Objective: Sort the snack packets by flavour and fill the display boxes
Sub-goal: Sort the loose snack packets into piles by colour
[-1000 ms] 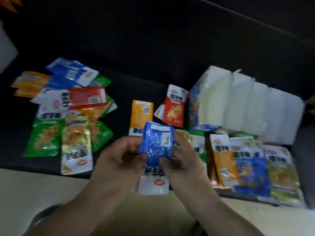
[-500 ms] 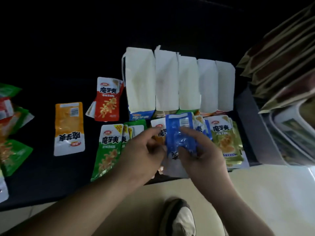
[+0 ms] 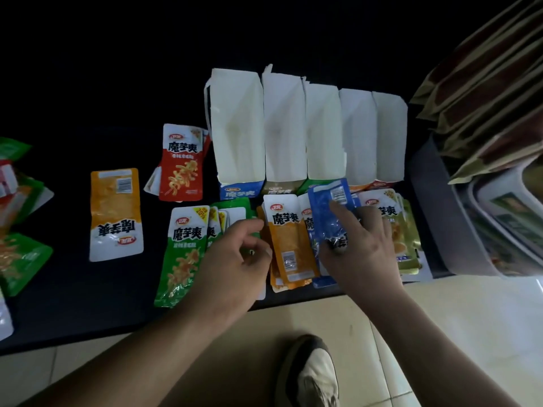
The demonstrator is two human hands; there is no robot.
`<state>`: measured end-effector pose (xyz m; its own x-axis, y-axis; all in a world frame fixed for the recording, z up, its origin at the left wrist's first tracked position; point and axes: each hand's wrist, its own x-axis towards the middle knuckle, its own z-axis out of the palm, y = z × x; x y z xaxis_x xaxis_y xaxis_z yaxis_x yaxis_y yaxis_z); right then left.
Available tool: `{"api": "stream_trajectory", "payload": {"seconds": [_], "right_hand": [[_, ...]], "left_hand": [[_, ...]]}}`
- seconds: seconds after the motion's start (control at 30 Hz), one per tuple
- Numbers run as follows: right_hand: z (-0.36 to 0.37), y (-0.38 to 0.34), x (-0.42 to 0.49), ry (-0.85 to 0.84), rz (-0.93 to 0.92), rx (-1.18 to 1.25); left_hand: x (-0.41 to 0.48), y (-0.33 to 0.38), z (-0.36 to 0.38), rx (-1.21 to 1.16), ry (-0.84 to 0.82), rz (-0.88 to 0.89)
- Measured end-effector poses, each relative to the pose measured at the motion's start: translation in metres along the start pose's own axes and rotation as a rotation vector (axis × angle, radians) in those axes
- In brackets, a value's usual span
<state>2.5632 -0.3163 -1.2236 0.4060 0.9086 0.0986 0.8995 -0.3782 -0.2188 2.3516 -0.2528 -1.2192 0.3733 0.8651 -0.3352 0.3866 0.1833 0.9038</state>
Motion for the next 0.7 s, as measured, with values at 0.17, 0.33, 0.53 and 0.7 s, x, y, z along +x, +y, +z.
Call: {"api": "stream_trajectory", "payload": {"seconds": [0.17,0.33,0.53,0.7], "right_hand": [[0.005,-0.002,0.001,-0.047,-0.027,0.016],[0.009,0.001,0.001,-0.042,-0.062,0.076],[0.013,0.007,-0.004,-0.038,-0.070,0.027],[0.014,0.003,-0.003,-0.054,-0.091,0.018]], "left_hand": [[0.000,-0.010,-0.001,0.581,-0.009,0.459],[0.004,-0.008,0.026,0.840,-0.339,0.604],[0.005,-0.021,0.024,0.937,-0.267,0.613],[0.007,-0.030,0.019,0.808,-0.217,0.677]]}}
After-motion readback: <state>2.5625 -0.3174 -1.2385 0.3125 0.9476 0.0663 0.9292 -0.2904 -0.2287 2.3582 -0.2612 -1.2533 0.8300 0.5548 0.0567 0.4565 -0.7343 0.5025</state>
